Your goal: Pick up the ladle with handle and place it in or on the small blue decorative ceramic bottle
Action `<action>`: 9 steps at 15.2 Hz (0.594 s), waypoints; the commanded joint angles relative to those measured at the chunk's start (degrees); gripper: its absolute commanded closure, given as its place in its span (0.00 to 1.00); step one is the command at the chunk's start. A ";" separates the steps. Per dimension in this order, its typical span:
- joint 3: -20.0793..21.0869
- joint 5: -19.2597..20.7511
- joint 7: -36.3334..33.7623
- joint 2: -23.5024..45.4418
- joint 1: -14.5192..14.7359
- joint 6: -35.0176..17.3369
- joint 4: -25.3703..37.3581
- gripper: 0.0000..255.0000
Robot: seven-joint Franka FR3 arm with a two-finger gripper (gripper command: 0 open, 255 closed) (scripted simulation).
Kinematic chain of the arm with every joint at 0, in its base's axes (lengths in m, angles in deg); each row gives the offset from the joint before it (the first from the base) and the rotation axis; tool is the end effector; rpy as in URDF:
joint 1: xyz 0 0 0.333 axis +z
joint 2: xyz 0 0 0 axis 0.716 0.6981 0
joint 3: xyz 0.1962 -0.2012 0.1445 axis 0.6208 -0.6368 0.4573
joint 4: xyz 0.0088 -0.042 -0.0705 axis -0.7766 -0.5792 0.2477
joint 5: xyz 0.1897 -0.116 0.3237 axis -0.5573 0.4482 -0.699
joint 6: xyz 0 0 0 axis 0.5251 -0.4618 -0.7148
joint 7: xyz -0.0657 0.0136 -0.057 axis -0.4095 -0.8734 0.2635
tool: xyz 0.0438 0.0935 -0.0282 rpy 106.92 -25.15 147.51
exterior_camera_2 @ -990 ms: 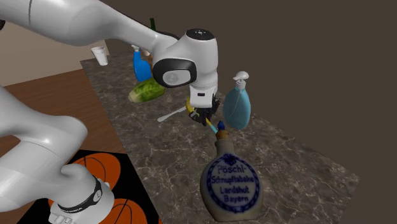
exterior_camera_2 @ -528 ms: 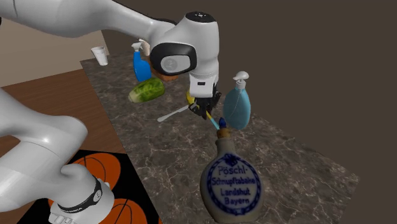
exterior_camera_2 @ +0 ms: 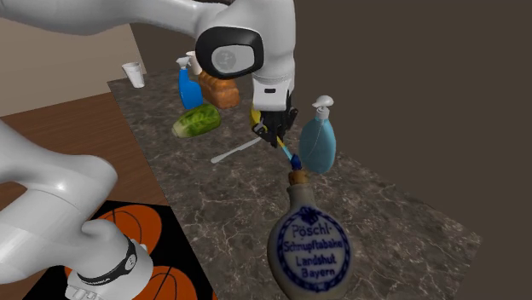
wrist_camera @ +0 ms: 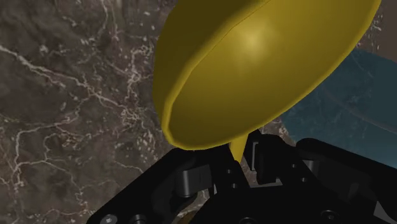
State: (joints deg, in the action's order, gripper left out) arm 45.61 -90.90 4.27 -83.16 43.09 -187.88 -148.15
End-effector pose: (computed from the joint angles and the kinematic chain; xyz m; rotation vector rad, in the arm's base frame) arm 0.4040 0.2402 0.4903 -2.7235 1.1709 0.0194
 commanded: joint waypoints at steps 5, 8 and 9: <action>-0.84 0.46 -0.46 -0.94 -0.22 4.65 3.78 1.00; -1.20 0.72 -0.77 -1.19 -0.34 6.96 5.85 1.00; -1.32 0.81 -0.87 -1.25 -0.39 7.72 6.56 1.00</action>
State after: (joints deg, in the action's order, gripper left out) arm 44.41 -90.15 3.54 -84.23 42.71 -181.01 -142.28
